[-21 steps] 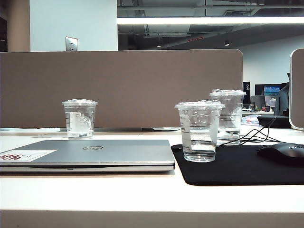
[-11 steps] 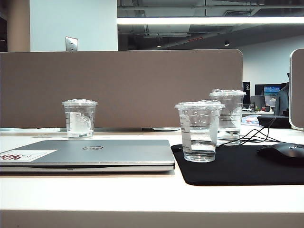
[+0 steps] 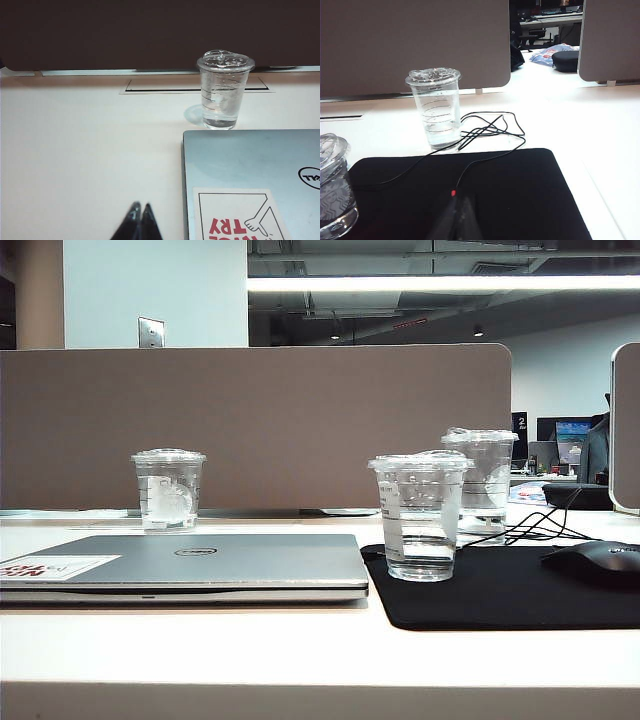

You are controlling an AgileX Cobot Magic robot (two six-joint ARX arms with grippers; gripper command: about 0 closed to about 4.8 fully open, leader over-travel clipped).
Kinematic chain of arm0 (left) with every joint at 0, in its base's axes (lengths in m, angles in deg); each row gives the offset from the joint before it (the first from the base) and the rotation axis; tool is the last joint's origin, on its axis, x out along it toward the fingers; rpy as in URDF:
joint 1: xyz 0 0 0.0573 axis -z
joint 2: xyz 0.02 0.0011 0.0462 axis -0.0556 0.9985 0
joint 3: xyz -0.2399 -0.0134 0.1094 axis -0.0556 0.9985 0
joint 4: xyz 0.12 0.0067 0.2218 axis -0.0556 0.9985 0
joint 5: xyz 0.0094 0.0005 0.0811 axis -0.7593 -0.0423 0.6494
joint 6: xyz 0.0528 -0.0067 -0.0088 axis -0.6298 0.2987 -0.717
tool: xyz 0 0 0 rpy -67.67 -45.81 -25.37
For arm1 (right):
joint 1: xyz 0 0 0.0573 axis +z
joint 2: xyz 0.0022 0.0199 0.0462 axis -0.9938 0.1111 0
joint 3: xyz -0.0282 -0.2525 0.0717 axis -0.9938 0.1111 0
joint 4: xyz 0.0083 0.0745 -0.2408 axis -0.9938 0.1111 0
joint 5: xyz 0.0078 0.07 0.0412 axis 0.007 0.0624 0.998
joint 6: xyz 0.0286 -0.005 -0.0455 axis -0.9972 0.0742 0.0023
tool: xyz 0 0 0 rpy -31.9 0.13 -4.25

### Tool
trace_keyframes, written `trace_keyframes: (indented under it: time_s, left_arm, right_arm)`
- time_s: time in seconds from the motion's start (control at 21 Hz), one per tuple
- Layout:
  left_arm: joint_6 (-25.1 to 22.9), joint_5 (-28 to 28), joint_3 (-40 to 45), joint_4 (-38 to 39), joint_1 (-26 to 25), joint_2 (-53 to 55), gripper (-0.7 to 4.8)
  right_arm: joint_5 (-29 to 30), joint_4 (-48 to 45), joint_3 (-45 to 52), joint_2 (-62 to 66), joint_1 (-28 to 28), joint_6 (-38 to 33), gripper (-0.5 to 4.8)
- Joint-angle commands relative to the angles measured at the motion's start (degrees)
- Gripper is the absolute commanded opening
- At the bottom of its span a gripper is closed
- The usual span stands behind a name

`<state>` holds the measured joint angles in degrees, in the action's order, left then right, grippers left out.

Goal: Pick up the coffee cup on the middle and place it on the right side of the laptop.

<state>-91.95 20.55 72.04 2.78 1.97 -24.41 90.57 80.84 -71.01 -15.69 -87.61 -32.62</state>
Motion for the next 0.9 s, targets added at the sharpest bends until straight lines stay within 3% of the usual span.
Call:
trace_keyframes:
  time_s: [0.05,0.9]
  left_arm:
    - [-0.02,0.17,-0.20,-0.70,0.00,0.00,-0.05]
    - [-0.02,0.20,-0.20,-0.70,0.00,0.00,-0.05]
  right_arm:
    - [1.18,-0.48,0.28,-0.11,0.22,0.00,-0.05]
    - [0.90,-0.31,0.26,-0.11,0.22,1.46,-0.05]
